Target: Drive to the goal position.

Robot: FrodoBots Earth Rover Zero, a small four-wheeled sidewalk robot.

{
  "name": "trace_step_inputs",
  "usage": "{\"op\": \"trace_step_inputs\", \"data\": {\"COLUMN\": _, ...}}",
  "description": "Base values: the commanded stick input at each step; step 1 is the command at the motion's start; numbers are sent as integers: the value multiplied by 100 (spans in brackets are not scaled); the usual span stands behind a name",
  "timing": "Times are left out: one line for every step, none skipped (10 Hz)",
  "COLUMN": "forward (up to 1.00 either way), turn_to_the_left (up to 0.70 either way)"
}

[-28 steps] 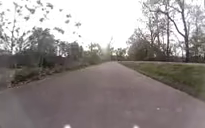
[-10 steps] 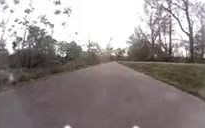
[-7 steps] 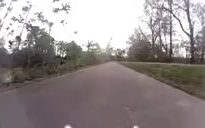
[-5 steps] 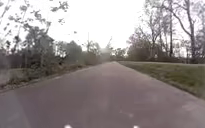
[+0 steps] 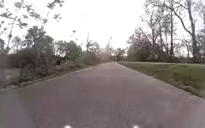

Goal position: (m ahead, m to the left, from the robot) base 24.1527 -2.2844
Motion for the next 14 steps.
{"op": "trace_step_inputs", "data": {"forward": 100, "turn_to_the_left": 0}}
{"op": "trace_step_inputs", "data": {"forward": 100, "turn_to_the_left": 0}}
{"op": "trace_step_inputs", "data": {"forward": 100, "turn_to_the_left": 0}}
{"op": "trace_step_inputs", "data": {"forward": 100, "turn_to_the_left": 0}}
{"op": "trace_step_inputs", "data": {"forward": 100, "turn_to_the_left": 0}}
{"op": "trace_step_inputs", "data": {"forward": 100, "turn_to_the_left": 0}}
{"op": "trace_step_inputs", "data": {"forward": 100, "turn_to_the_left": 0}}
{"op": "trace_step_inputs", "data": {"forward": 100, "turn_to_the_left": 0}}
{"op": "trace_step_inputs", "data": {"forward": 100, "turn_to_the_left": 0}}
{"op": "trace_step_inputs", "data": {"forward": 100, "turn_to_the_left": 0}}
{"op": "trace_step_inputs", "data": {"forward": 100, "turn_to_the_left": 0}}
{"op": "trace_step_inputs", "data": {"forward": 100, "turn_to_the_left": 0}}
{"op": "trace_step_inputs", "data": {"forward": 100, "turn_to_the_left": 0}}
{"op": "trace_step_inputs", "data": {"forward": 100, "turn_to_the_left": 0}}
